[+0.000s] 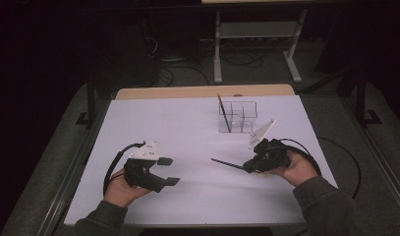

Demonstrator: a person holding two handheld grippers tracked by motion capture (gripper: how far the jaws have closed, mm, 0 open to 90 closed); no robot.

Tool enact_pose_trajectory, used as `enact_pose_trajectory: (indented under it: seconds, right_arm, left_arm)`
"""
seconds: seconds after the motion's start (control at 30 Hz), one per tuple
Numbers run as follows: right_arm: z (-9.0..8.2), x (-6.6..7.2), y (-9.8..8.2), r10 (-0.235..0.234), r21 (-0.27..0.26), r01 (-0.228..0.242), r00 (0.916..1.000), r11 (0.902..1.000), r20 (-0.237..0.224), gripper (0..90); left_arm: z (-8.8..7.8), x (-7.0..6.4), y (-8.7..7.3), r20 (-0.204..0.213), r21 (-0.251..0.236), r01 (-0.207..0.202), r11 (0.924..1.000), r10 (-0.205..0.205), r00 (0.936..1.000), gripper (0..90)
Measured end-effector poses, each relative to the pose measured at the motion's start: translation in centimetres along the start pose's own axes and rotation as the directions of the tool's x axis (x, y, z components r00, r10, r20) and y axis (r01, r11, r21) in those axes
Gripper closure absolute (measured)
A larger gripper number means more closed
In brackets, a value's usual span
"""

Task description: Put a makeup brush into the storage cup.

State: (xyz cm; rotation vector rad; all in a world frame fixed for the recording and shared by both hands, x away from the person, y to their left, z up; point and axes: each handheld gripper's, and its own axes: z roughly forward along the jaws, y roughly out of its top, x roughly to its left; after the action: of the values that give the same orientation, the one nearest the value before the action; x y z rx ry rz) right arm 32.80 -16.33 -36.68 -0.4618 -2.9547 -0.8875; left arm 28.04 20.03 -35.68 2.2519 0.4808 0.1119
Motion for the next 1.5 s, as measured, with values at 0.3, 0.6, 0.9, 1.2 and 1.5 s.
enact_pose_trajectory:
  seconds: [0.3, 0.6, 0.9, 1.2, 1.5]
  right_arm:
    - [0.7, 0.7, 2.2, -0.059, 0.000, 0.059, 0.9973, 0.9983, -0.045, 83.0]
    - [1.2, 1.5, 4.1, -0.108, 0.006, 0.109, 0.9911, 0.9941, -0.078, 83.0]
    - [1.5, 2.3, 5.5, -0.154, 0.005, 0.156, 0.9816, 0.9878, -0.113, 83.0]
    - [2.0, 3.2, 6.8, -0.197, 0.014, 0.201, 0.9702, 0.9795, -0.141, 83.0]
    - [2.5, 3.8, 7.8, -0.224, 0.019, 0.230, 0.9610, 0.9730, -0.162, 83.0]
  left_arm:
    - [0.4, -0.4, 1.9, 0.032, 0.018, -0.039, 0.9991, 0.039, 0.9987, 35.7]
    - [1.4, -0.9, 3.6, 0.052, 0.045, -0.075, 0.9962, 0.073, 0.9960, 39.3]
    - [2.2, -1.2, 4.5, 0.083, 0.073, -0.115, 0.9907, 0.109, 0.9906, 45.7]
    - [2.9, -1.5, 4.9, 0.108, 0.103, -0.141, 0.9847, 0.130, 0.9856, 52.2]
    - [3.5, -1.7, 5.0, 0.153, 0.137, -0.167, 0.9765, 0.145, 0.9774, 61.3]
